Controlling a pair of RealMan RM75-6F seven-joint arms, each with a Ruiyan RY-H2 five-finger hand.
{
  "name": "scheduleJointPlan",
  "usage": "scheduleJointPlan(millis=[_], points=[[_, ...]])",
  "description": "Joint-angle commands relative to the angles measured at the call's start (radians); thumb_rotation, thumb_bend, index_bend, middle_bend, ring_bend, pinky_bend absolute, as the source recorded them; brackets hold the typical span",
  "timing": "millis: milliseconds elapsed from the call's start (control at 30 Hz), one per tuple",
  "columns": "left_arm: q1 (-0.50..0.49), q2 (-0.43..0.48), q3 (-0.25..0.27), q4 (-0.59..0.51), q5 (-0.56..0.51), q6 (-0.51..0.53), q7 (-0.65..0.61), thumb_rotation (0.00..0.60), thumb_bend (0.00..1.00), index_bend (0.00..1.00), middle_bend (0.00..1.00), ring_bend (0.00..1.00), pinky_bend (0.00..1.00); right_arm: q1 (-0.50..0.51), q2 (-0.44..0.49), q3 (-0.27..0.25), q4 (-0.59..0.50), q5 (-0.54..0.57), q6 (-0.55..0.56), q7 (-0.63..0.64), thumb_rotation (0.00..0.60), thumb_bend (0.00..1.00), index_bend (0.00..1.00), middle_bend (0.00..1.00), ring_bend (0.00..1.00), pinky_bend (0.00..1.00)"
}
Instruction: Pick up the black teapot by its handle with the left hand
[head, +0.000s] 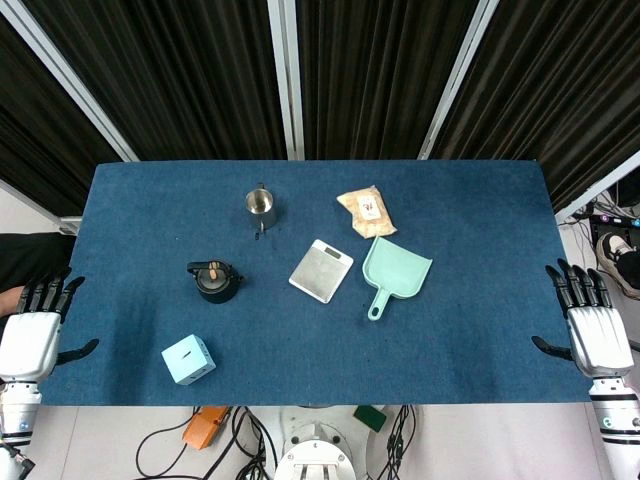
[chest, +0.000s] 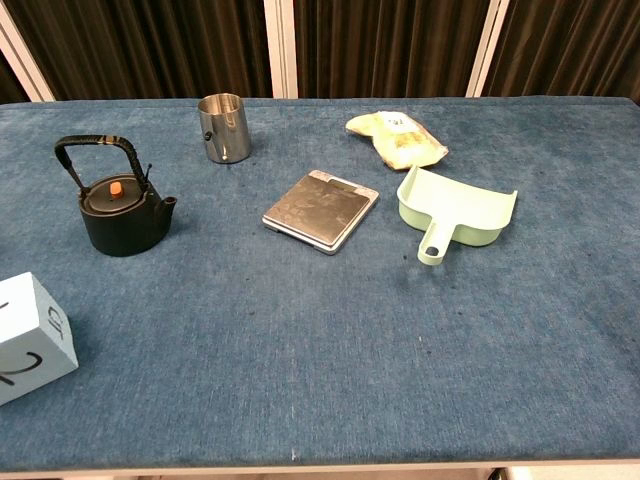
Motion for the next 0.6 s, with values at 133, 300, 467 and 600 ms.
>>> scheduleJointPlan(millis=[133,300,467,600], points=[[-0.002,0.005,-0.005,-0.016,0.003,0.005,0.021,0.6,0.12,0.12,0.02,0.0,0.0,0.003,-0.003,0.003,0.006,0.007,-0.004,0.008,0.6,0.08,0.0,0.0,0.0,0.0],[-0.034,0.009,-0.038,-0.058,0.02,0.012,0.064,0.6,0.12,0.12,0.04,0.0,0.0,-0.006,0.008,0.012,0.014,0.01,0.022,0.025,0.6,0.08,0.0,0.0,0.0,0.0],[-0.128,0.012,-0.09,-0.133,0.023,-0.078,0.08,0.6,0.12,0.12,0.1,0.04,0.0,-0.018,0.023,0.019,0.012,0.003,0.059,0.03,0.6,0.08,0.0,0.0,0.0,0.0],[-0.22,0.007,-0.128,-0.187,0.008,-0.184,0.107,0.599,0.12,0.19,0.18,0.12,0.0,-0.028,0.04,0.024,0.0,0.0,0.082,0.026,0.6,0.08,0.0,0.0,0.0,0.0]])
